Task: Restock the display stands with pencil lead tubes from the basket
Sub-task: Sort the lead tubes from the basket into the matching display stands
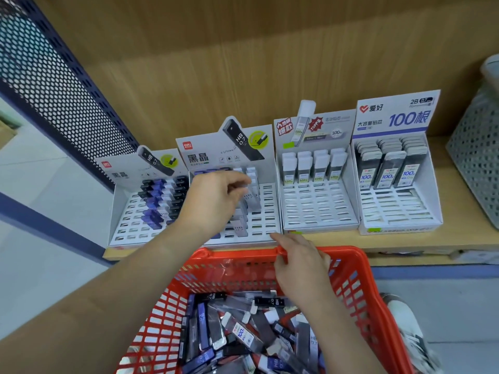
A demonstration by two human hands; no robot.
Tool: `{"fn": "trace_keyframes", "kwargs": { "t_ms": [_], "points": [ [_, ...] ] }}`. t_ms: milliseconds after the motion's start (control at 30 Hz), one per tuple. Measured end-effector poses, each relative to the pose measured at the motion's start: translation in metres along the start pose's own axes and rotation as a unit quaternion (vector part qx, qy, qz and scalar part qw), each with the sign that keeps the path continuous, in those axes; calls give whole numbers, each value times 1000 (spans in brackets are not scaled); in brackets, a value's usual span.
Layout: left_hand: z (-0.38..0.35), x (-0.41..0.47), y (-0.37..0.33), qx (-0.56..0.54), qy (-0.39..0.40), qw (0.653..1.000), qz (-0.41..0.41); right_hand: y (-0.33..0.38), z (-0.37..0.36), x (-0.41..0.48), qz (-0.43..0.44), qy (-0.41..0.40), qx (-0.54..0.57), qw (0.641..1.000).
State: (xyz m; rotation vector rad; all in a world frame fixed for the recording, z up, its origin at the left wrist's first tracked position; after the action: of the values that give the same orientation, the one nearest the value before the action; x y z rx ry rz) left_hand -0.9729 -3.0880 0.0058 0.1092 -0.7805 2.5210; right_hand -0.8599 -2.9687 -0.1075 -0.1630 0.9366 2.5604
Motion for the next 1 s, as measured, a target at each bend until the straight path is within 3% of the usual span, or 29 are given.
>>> {"fn": "trace_keyframes", "kwargs": {
  "t_ms": [200,367,567,700,800,900,1000],
  "points": [
    [-19,4,9,28,55,998,1,-3,1,3,2,1,0,1000],
    [-27,17,4,79,53,993,-73,-5,2,2,14,4,9,1000],
    [-31,24,5,84,29,996,-24,-9,4,2,32,1,19,999],
    [-11,4,-8,56,-47,996,-45,-14,16,6,26,-33,183,982],
    [-2,-51,-10,-7,-77,996,-36,-23,28,4,1,-14,276,961],
    [-44,-114,29,2,49,998,31,-36,21,1,-30,66,293,953],
    [-107,-177,80,40,232,969,81,-59,-15,-8,-53,160,139,976]
  ]
}}
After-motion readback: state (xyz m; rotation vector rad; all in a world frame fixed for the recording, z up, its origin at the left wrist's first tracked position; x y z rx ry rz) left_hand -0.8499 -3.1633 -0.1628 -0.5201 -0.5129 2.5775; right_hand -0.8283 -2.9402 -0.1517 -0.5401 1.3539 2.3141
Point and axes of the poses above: each hand's wrist, its own x-axis towards the middle knuckle, its own z-axis out of the back of the hand, y = z × x, the point moved 6 cm from there along x, towards the middle knuckle, and after that the axes turned 6 degrees about -z, right-handed, at the moved point
